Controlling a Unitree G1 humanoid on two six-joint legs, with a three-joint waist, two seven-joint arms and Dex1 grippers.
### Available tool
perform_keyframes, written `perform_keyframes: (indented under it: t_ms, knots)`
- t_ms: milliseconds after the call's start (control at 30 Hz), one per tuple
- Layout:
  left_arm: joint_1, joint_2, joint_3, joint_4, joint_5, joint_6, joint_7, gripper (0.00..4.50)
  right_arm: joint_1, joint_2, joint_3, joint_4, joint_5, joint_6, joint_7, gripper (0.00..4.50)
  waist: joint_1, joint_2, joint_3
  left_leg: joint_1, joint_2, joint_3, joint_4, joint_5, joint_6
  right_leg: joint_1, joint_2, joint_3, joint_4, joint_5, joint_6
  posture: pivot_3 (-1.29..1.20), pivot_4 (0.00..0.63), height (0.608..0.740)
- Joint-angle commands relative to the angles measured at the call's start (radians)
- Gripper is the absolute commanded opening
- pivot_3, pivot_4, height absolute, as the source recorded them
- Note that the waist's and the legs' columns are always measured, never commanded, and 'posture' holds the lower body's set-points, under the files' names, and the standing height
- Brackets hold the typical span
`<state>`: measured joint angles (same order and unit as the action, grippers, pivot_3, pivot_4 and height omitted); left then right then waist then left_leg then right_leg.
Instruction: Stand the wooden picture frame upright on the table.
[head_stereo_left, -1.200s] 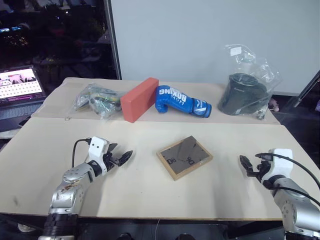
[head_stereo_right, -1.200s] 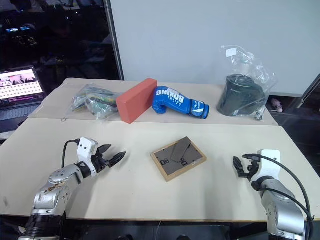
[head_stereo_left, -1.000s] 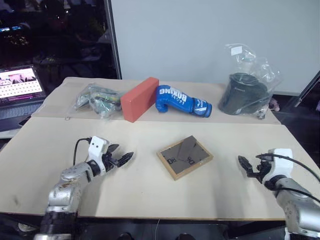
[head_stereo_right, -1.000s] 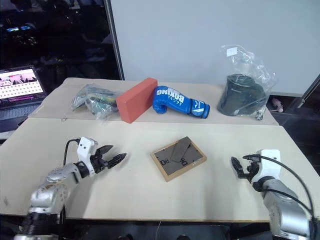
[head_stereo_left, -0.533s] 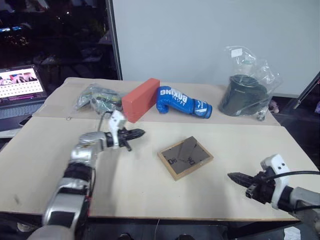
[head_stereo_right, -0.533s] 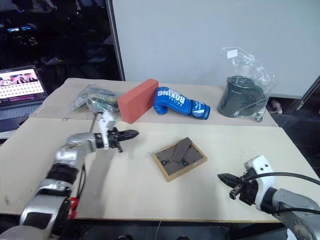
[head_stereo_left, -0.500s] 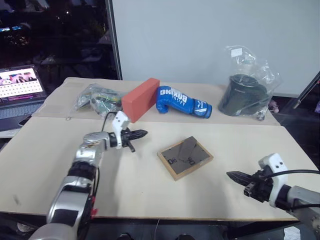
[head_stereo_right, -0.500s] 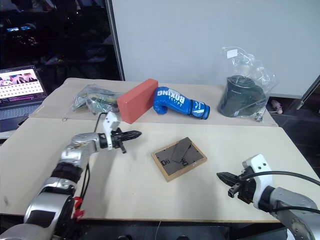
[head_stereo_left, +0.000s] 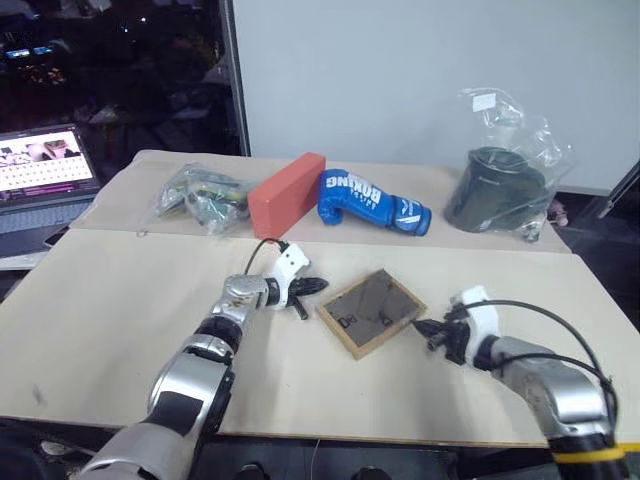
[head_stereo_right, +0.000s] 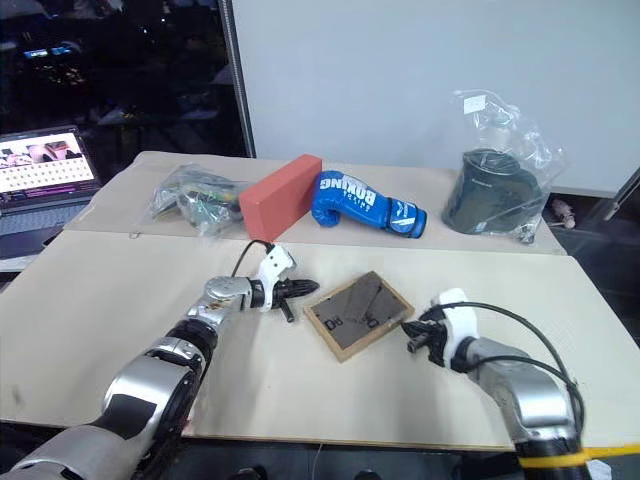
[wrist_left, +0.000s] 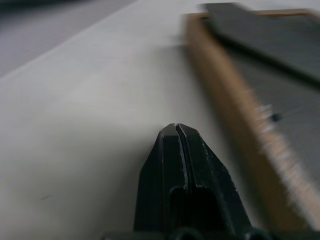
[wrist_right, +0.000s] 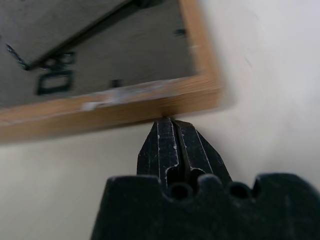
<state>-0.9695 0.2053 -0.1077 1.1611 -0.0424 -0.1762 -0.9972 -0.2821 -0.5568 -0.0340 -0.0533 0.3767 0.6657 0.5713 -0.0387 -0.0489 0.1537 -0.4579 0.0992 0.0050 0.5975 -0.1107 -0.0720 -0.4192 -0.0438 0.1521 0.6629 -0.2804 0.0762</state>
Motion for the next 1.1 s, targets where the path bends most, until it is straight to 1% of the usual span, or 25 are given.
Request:
perform_keyframes:
  t_ms: [33,133,167,233,367,467,567,633,700,767,800,867,933,1000,1033,1067,1100]
  knots:
    - [0.091,0.014,0.011,-0.146,-0.063,0.107,-0.174,0.05,-0.065,0.003,0.055,0.101,-0.057,-0.084,0.058,0.00,-0.005,0.001,0.000,0.000,0.000,0.000,0.000,0.000,0.000,0.000,0.000,0.000,0.000,0.000,0.000,0.00,0.150,0.723]
    - [0.237,0.076,-0.034,-0.318,-0.061,0.206,-0.267,0.05,-0.104,0.014,0.105,0.148,-0.076,-0.115,0.123,0.00,-0.016,0.003,-0.002,0.003,0.000,0.000,0.000,0.000,0.000,0.003,0.000,0.000,0.001,0.000,-0.001,0.00,0.150,0.723]
    - [0.269,0.093,-0.035,-0.362,-0.062,0.231,-0.266,0.05,-0.106,0.016,0.116,0.147,-0.079,-0.116,0.139,0.00,-0.025,0.004,-0.003,0.005,0.000,-0.001,0.000,0.000,0.000,0.005,0.000,-0.001,0.001,0.000,-0.001,0.00,0.150,0.723]
    - [0.325,0.126,-0.022,-0.439,-0.069,0.275,-0.236,0.05,-0.101,0.015,0.140,0.129,-0.082,-0.113,0.177,0.00,-0.030,0.005,-0.004,0.016,0.000,-0.001,-0.003,0.000,0.000,0.016,0.000,-0.001,0.000,-0.004,0.001,0.00,0.150,0.723]
    - [0.408,0.184,0.005,-0.537,-0.086,0.352,-0.197,0.05,-0.067,0.001,0.186,0.059,-0.087,-0.091,0.229,0.00,-0.047,0.007,-0.008,0.021,0.001,-0.001,-0.005,0.000,0.000,0.018,0.001,-0.001,0.001,-0.006,0.001,0.00,0.150,0.723]
    - [0.478,0.199,0.004,-0.642,-0.124,0.419,-0.200,0.05,-0.051,0.018,0.212,0.010,-0.084,-0.087,0.241,0.00,-0.060,0.007,-0.008,0.024,0.001,-0.002,-0.006,0.000,0.000,0.020,0.001,-0.001,0.001,-0.007,0.000,0.00,0.150,0.723]
    - [0.543,0.198,-0.010,-0.768,-0.172,0.517,-0.210,0.05,-0.060,0.052,0.247,0.001,-0.095,-0.097,0.244,0.00,-0.068,0.007,-0.008,0.034,0.001,-0.002,-0.008,-0.001,0.000,0.029,0.001,-0.001,0.001,-0.009,-0.001,0.00,0.150,0.723]
    - [0.578,0.205,-0.023,-0.843,-0.198,0.575,-0.217,0.05,-0.066,0.061,0.258,0.006,-0.108,-0.095,0.245,0.00,-0.071,0.008,-0.009,0.035,0.001,-0.002,-0.008,-0.002,0.000,0.031,0.001,-0.001,0.001,-0.010,-0.002,0.00,0.150,0.723]
    - [0.630,0.236,-0.040,-0.914,-0.209,0.625,-0.225,0.05,-0.072,0.065,0.271,0.012,-0.124,-0.091,0.250,0.00,-0.073,0.008,-0.010,0.036,0.001,-0.002,-0.008,-0.002,0.000,0.031,0.001,-0.001,0.001,-0.010,-0.002,0.00,0.150,0.723]
    - [0.658,0.260,-0.042,-0.919,-0.194,0.641,-0.201,0.05,-0.071,0.062,0.271,0.010,-0.131,-0.085,0.255,0.00,-0.074,0.009,-0.011,0.036,0.001,-0.002,-0.008,-0.002,0.000,0.031,0.001,-0.001,0.001,-0.011,-0.003,0.00,0.150,0.723]
    - [0.655,0.263,-0.030,-0.873,-0.160,0.614,-0.144,0.05,-0.064,0.057,0.265,0.004,-0.132,-0.083,0.253,0.00,-0.075,0.009,-0.012,0.036,0.001,-0.002,-0.008,-0.002,-0.001,0.031,0.001,-0.001,0.001,-0.011,-0.003,0.00,0.150,0.723]
    - [0.630,0.262,0.014,-0.777,-0.117,0.593,-0.014,0.05,-0.045,0.038,0.254,-0.013,-0.136,-0.085,0.258,0.00,-0.072,0.014,-0.017,0.036,0.001,-0.002,-0.008,-0.002,0.000,0.031,0.000,-0.001,0.000,-0.013,-0.007,0.00,0.150,0.723]
    - [0.603,0.254,0.098,-0.744,-0.149,0.652,0.100,0.05,-0.020,0.015,0.223,-0.045,-0.127,-0.100,0.262,0.00,-0.068,0.018,-0.021,0.038,0.001,-0.002,-0.007,-0.002,0.000,0.033,0.000,-0.001,0.000,-0.015,-0.009,0.00,0.150,0.723]
    - [0.577,0.276,0.151,-0.812,-0.207,0.901,0.156,0.05,-0.001,-0.029,0.182,-0.070,-0.124,-0.133,0.282,0.00,-0.070,0.018,-0.021,0.044,0.001,-0.002,-0.007,-0.002,-0.001,0.033,0.001,-0.001,0.001,-0.015,-0.010,0.00,0.150,0.723]
    - [0.568,0.289,0.175,-0.852,-0.266,1.010,0.137,0.05,0.002,-0.047,0.168,-0.071,-0.129,-0.146,0.289,0.00,-0.073,0.017,-0.021,0.046,0.001,-0.003,-0.007,-0.003,-0.002,0.033,0.001,-0.001,0.001,-0.015,-0.010,0.00,0.150,0.723]
    - [0.556,0.294,0.235,-0.908,-0.364,1.130,0.119,0.05,0.005,-0.071,0.155,-0.071,-0.137,-0.164,0.296,0.00,-0.084,0.016,-0.021,0.046,0.000,-0.004,-0.007,-0.007,-0.009,0.033,0.001,-0.001,0.001,-0.015,-0.011,0.00,0.150,0.723]
    - [0.549,0.294,0.279,-0.946,-0.433,1.203,0.110,0.05,0.006,-0.087,0.149,-0.069,-0.141,-0.175,0.298,0.00,-0.092,0.016,-0.020,0.046,0.000,-0.005,-0.007,-0.007,-0.009,0.033,0.001,-0.001,0.002,-0.015,-0.011,0.00,0.150,0.723]
